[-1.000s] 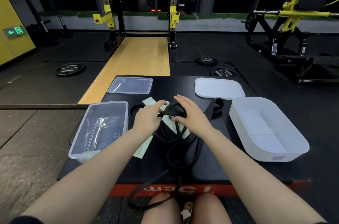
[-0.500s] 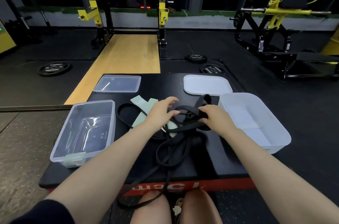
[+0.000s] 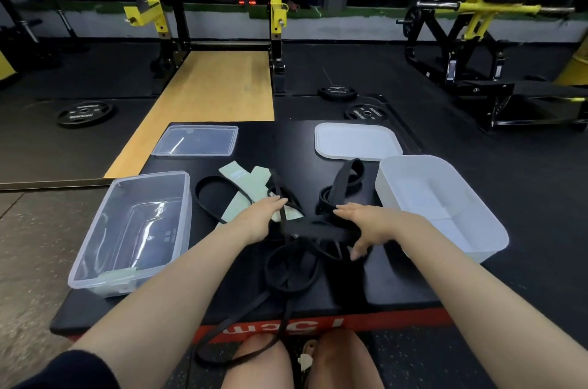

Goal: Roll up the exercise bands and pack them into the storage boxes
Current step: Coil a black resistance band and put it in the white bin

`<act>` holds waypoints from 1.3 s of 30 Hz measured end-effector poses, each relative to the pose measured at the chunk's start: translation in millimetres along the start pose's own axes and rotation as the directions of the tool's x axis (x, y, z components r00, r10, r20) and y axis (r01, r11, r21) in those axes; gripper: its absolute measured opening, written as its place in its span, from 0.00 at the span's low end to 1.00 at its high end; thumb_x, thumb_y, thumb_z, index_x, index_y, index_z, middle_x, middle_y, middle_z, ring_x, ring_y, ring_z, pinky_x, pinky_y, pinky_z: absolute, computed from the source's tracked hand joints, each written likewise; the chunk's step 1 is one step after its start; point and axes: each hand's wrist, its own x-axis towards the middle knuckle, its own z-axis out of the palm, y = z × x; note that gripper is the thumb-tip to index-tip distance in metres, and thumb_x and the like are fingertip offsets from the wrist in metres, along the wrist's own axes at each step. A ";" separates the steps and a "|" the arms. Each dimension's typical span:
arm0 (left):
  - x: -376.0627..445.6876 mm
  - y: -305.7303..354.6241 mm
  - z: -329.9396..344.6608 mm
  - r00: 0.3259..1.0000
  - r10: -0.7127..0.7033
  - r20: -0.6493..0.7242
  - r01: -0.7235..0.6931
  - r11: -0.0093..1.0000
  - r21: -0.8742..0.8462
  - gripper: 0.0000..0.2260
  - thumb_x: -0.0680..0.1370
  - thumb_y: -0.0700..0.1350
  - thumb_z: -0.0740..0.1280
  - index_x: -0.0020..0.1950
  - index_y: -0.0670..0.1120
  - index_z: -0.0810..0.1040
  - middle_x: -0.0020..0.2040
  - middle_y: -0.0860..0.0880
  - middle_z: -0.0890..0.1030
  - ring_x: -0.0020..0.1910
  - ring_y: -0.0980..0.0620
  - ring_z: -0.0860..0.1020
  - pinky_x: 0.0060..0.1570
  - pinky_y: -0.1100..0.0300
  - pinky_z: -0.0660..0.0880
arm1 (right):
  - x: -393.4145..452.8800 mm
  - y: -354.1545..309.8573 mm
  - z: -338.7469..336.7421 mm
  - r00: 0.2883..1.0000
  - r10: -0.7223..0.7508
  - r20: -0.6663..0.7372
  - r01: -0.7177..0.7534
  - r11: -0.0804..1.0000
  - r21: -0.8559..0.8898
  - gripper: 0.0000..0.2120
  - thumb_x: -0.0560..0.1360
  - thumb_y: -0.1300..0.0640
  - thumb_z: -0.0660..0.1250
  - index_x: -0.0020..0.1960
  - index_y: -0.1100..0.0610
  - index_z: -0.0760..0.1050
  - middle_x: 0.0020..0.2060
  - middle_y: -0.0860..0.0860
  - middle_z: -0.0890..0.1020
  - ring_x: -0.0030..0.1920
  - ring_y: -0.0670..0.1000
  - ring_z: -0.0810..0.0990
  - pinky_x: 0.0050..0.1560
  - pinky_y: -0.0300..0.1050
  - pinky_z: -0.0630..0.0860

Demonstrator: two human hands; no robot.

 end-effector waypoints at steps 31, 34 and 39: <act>105.5 -16.8 -31.3 0.940 0.267 0.214 -0.336 0.837 0.432 0.18 0.73 0.55 0.69 0.61 0.52 0.74 0.54 0.50 0.80 0.56 0.49 0.74 0.53 0.61 0.62 | 103.6 -53.2 -9.2 0.956 0.106 -0.273 -0.034 0.966 0.258 0.18 0.70 0.50 0.72 0.55 0.57 0.77 0.47 0.51 0.81 0.50 0.53 0.78 0.48 0.44 0.68; 98.3 -18.6 -44.1 0.947 0.273 0.169 -0.321 0.820 0.474 0.18 0.74 0.55 0.68 0.62 0.53 0.74 0.55 0.50 0.80 0.57 0.48 0.74 0.54 0.62 0.63 | 101.4 -56.5 -14.5 0.956 0.116 -0.270 -0.003 0.922 0.387 0.18 0.69 0.51 0.74 0.56 0.57 0.77 0.42 0.49 0.78 0.43 0.50 0.76 0.42 0.40 0.71; 87.2 -33.8 -77.4 0.974 0.225 0.021 -0.197 0.799 0.568 0.16 0.75 0.57 0.65 0.60 0.53 0.74 0.55 0.51 0.80 0.56 0.47 0.76 0.56 0.57 0.68 | 97.4 -69.5 -30.3 0.943 0.135 -0.305 0.049 0.849 0.526 0.18 0.71 0.50 0.73 0.57 0.56 0.77 0.38 0.48 0.78 0.38 0.46 0.75 0.36 0.35 0.68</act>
